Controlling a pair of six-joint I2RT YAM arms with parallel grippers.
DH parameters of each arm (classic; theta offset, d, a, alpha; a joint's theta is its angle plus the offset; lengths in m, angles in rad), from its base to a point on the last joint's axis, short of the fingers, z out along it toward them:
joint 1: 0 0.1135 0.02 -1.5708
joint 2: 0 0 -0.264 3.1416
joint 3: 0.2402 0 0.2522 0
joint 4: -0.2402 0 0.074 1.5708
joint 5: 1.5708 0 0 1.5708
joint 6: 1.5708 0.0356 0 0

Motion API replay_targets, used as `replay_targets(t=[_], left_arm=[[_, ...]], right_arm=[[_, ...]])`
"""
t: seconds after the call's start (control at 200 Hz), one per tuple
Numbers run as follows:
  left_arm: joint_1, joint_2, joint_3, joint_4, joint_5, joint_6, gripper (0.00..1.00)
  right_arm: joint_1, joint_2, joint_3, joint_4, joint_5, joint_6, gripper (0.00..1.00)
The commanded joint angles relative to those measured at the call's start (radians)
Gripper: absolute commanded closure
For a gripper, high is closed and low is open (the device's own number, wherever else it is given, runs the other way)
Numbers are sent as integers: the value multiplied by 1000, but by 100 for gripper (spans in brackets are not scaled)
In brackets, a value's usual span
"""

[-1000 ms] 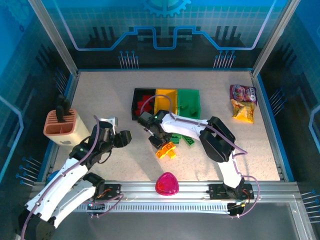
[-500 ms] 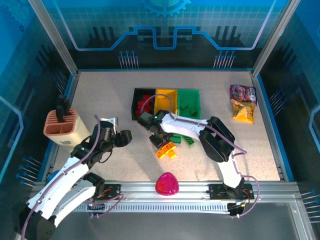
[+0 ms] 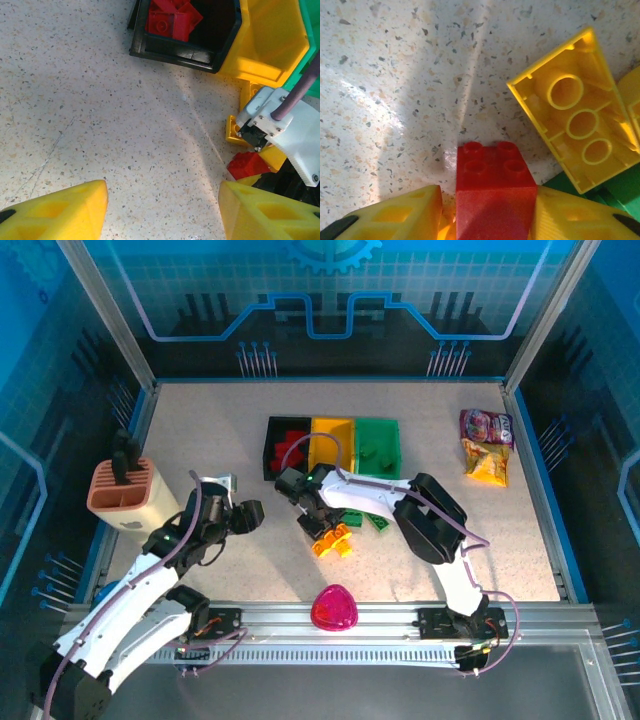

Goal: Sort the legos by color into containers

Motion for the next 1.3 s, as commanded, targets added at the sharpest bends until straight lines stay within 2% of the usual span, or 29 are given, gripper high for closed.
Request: replay_targets(t=[0.0,0.1,0.2,0.615,0.851,1.066,1.196,1.236,1.266,1.296], left_arm=[[-6,-9,-12,10,1,-9,39],[-7,-15,-13,5,-1,-12,40],[-7,-21,-14,1,-3,-12,40],[-8,-75,12,-64,-5,-23,41],[-12,-93,34,-92,5,-35,41],[-18,-103,55,-120,9,-36,42],[-20,-103,69,-132,15,-38,42],[-23,-103,70,-134,18,-38,42],[-25,-101,72,-135,22,-39,42],[-27,-99,74,-134,25,-41,42]], right_arm=[[12,14,-7,12,-24,25,58],[14,10,19,3,-26,20,68],[16,3,60,-5,-8,14,70],[-70,68,441,-51,21,-74,70],[-143,198,691,-66,-47,-102,70],[-193,361,921,-85,-39,-119,68],[-211,429,1045,-102,1,-129,57],[-212,433,1062,-104,3,-130,47],[-212,425,1063,-103,3,-129,33],[-212,414,1055,-100,3,-128,27]])
